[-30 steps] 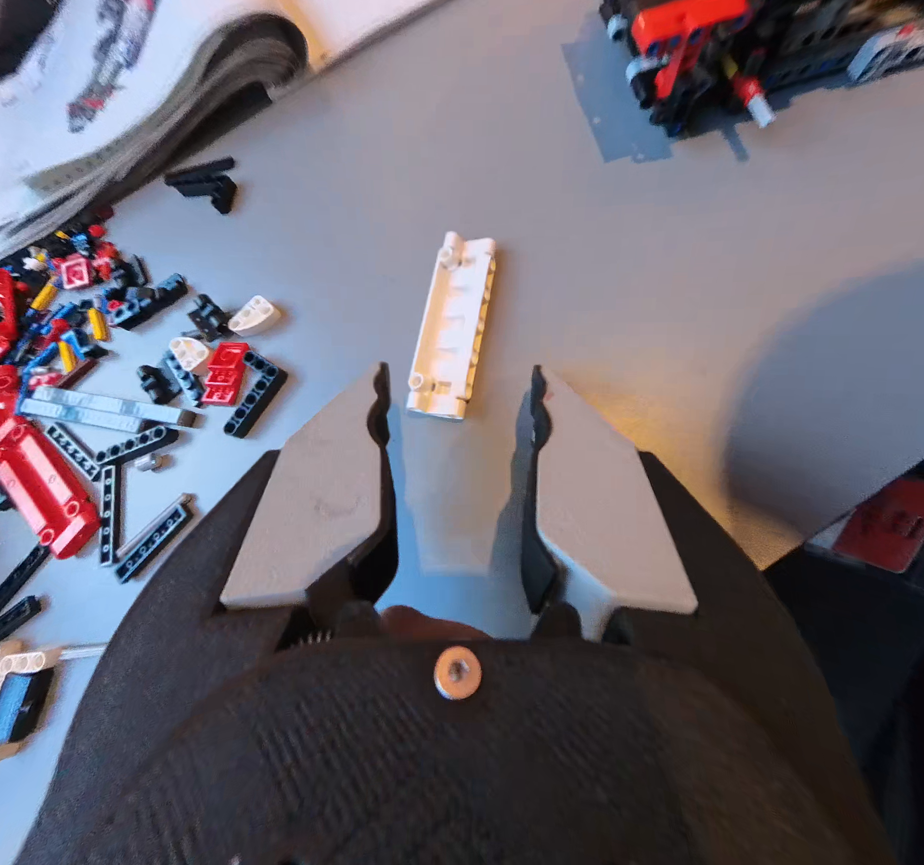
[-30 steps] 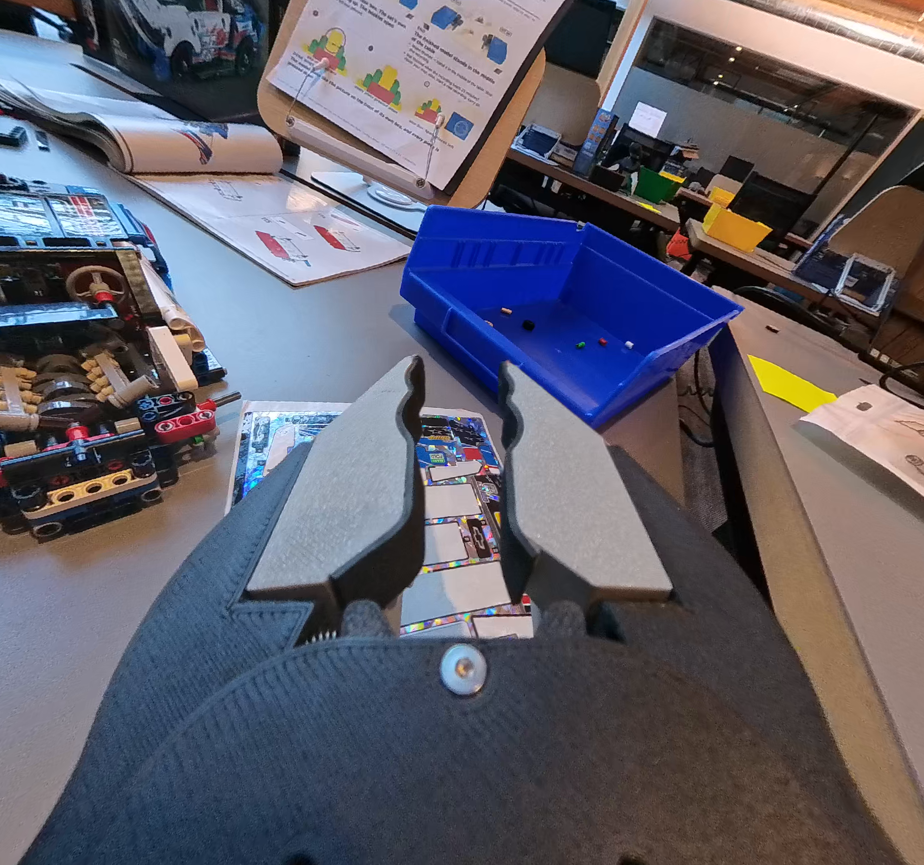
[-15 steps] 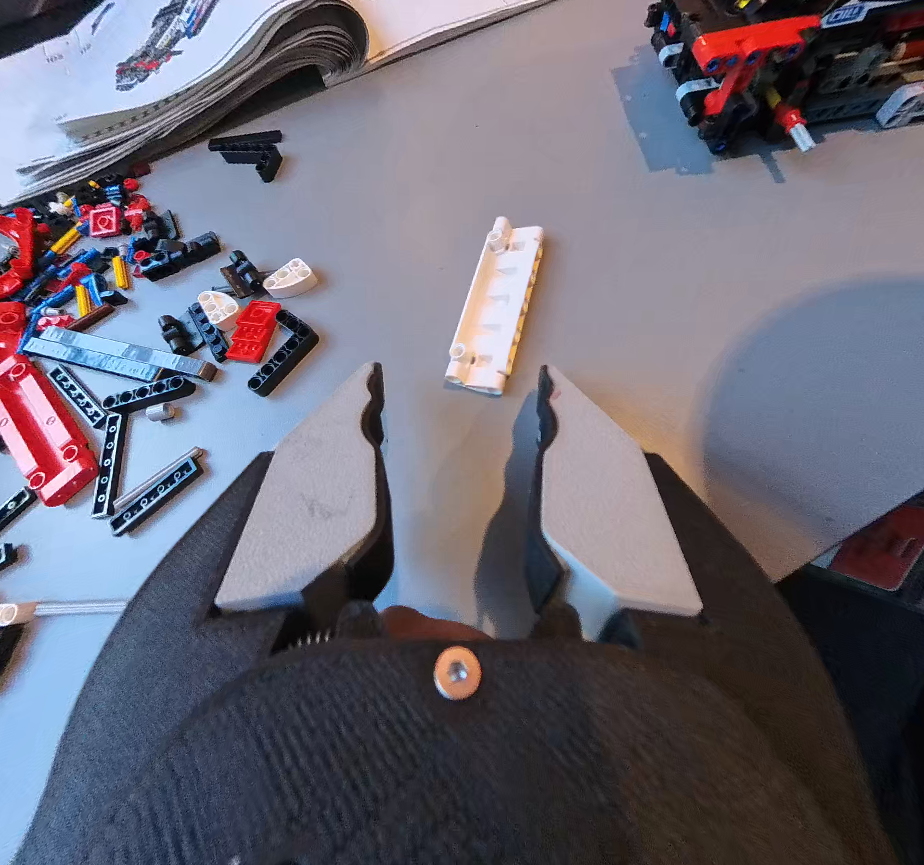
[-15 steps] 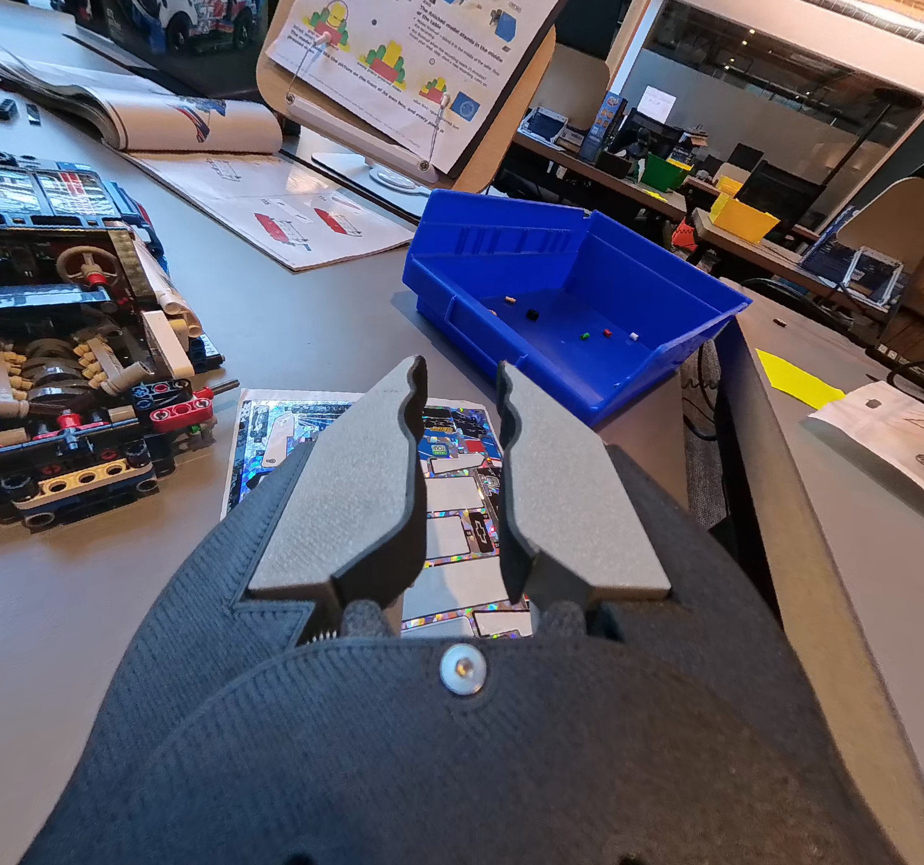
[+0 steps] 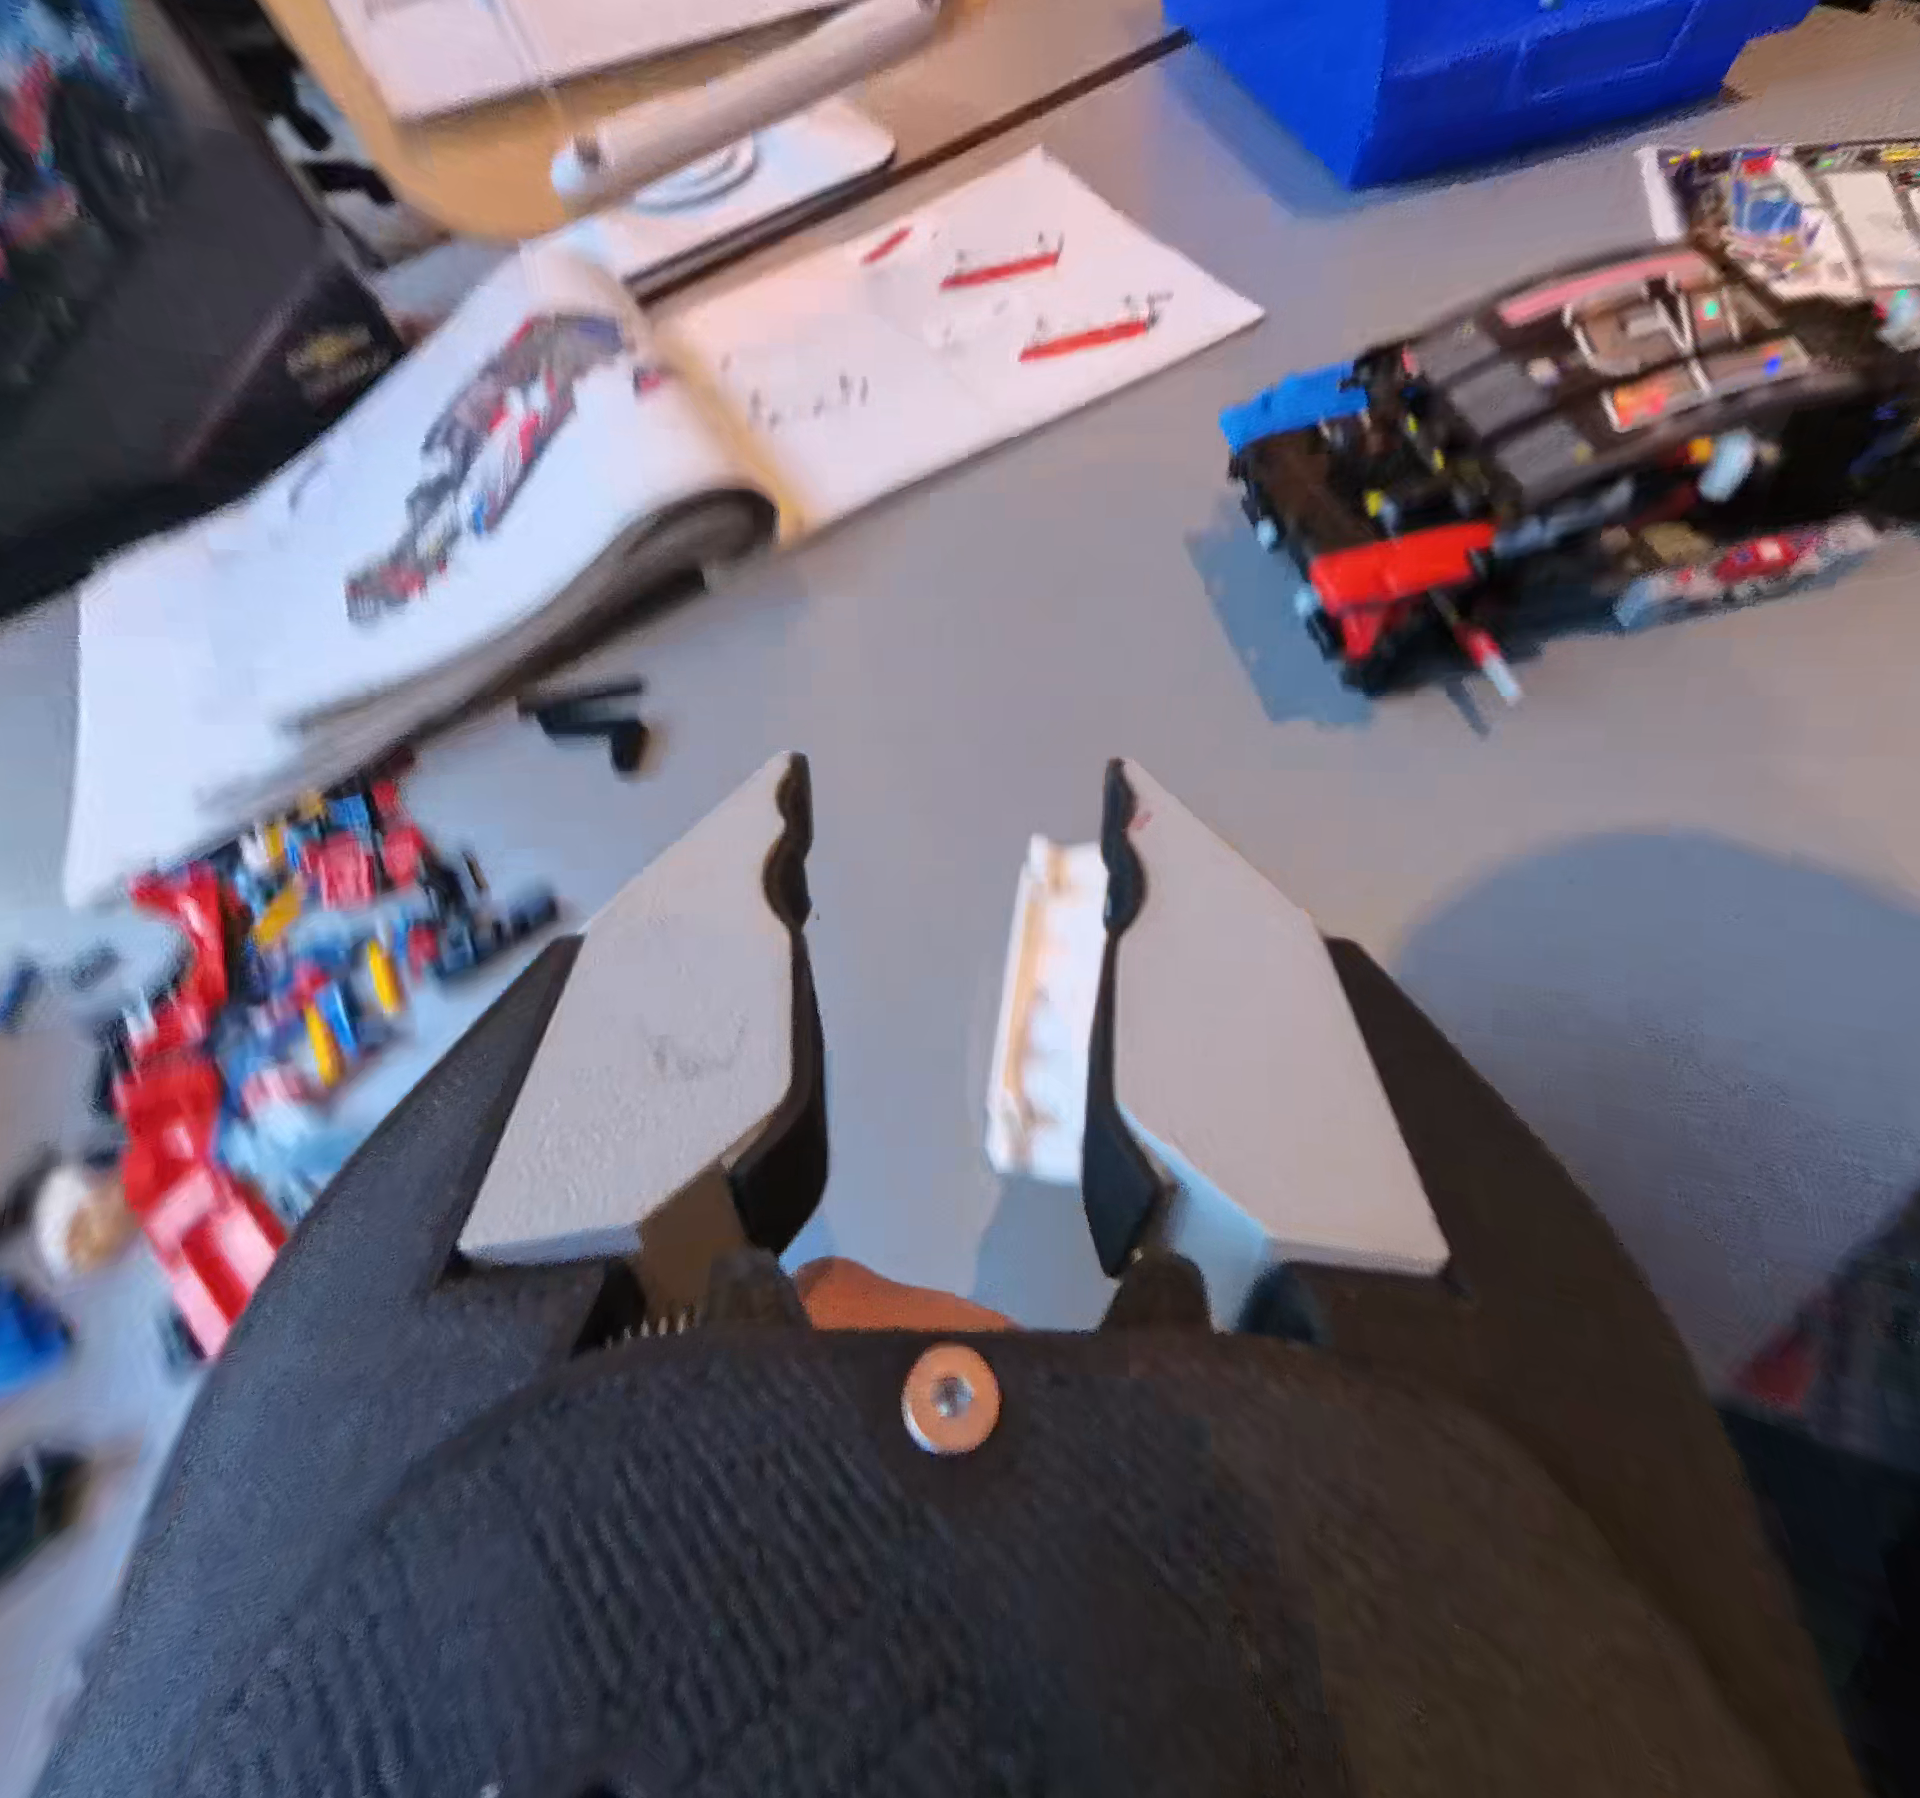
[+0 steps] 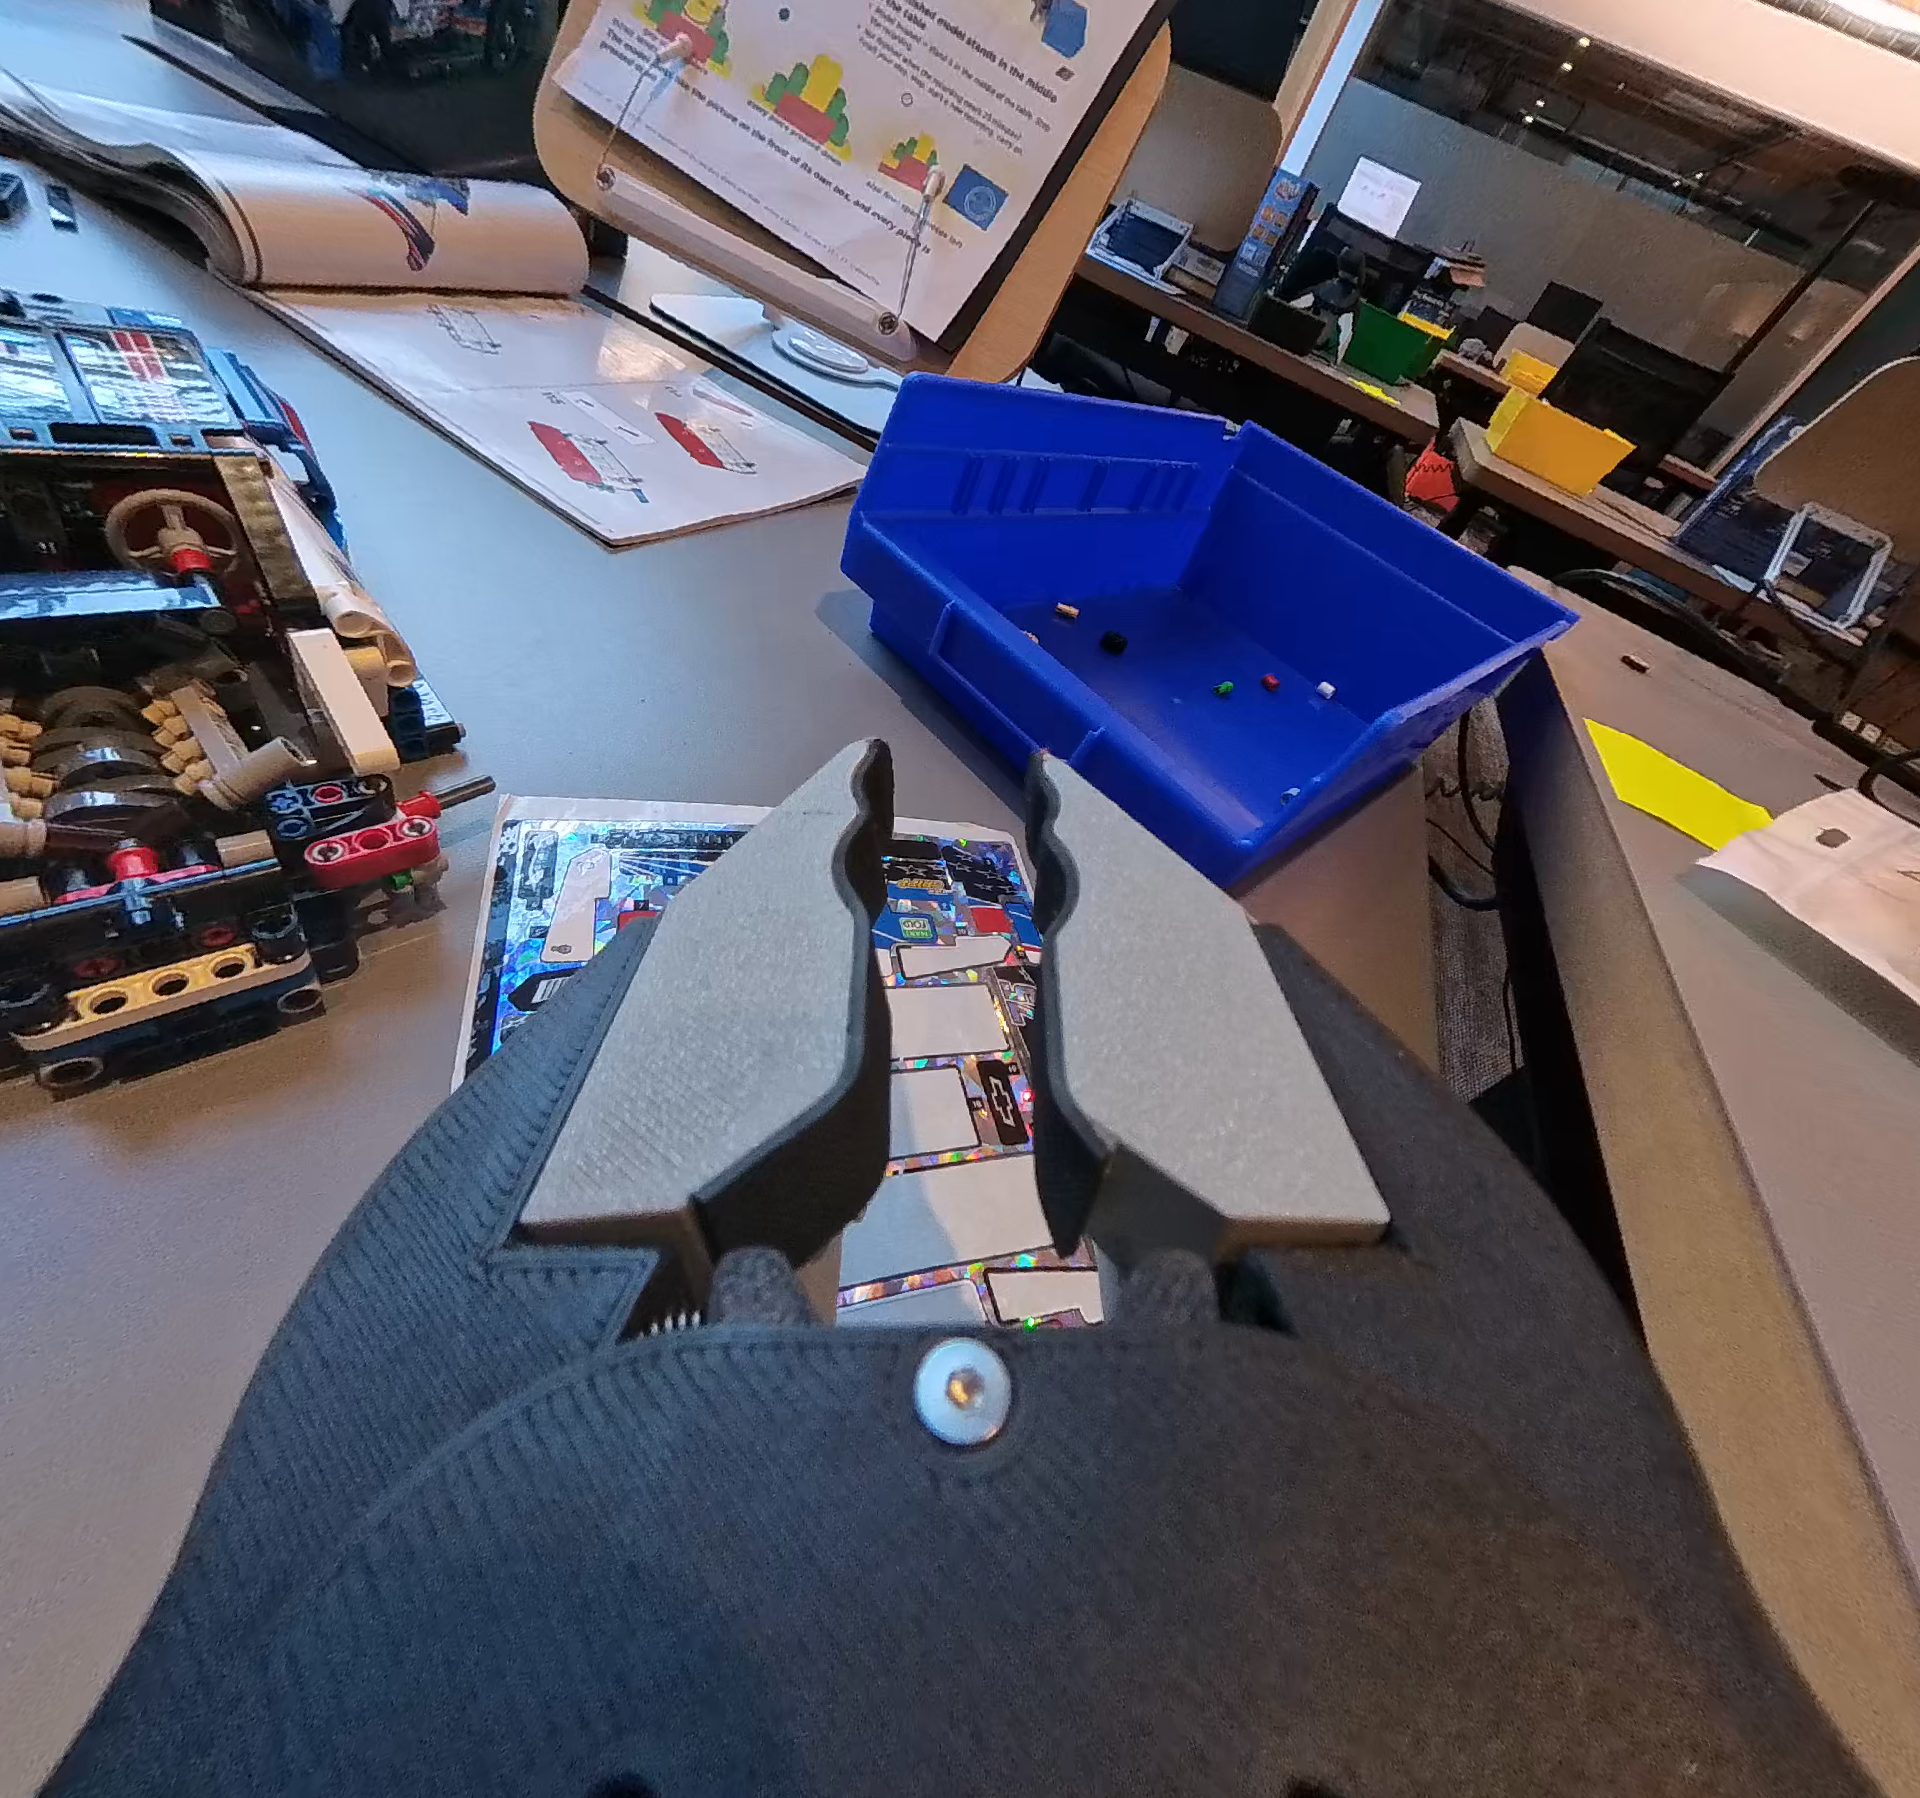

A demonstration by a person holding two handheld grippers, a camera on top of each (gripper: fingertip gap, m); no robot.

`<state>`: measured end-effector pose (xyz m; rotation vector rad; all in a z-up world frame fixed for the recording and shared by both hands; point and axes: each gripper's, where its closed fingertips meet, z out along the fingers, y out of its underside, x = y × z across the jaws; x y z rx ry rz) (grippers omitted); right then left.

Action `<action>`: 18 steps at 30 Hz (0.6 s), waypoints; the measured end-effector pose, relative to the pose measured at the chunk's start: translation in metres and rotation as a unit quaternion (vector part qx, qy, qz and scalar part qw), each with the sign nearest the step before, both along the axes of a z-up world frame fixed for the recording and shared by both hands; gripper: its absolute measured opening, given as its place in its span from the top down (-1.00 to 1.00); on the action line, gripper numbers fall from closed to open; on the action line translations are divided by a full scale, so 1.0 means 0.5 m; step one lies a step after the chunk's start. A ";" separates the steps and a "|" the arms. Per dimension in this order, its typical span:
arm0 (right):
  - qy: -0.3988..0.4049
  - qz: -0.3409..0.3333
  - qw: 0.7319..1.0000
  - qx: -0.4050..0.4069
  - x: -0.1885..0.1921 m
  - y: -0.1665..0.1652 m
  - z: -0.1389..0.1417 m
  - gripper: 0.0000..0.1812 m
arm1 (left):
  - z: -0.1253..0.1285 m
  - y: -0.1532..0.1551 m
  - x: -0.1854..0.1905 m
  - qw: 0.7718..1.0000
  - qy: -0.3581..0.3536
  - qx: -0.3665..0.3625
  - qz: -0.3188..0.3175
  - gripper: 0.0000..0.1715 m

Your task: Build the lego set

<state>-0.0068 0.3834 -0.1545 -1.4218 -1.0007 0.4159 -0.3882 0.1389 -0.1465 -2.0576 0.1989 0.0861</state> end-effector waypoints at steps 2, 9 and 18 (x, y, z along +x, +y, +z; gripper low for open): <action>0.000 0.000 1.000 -0.002 0.000 0.001 -0.001 0.75 | 0.042 0.095 0.000 0.999 0.017 0.001 -0.036 0.38; -0.006 -0.004 1.000 -0.009 0.001 0.005 -0.008 0.76 | -0.024 0.505 -0.115 0.993 0.064 -0.078 -0.066 0.65; -0.011 0.002 1.000 -0.020 -0.003 0.005 -0.016 0.76 | -0.151 0.517 -0.385 0.979 0.094 -0.173 0.043 0.98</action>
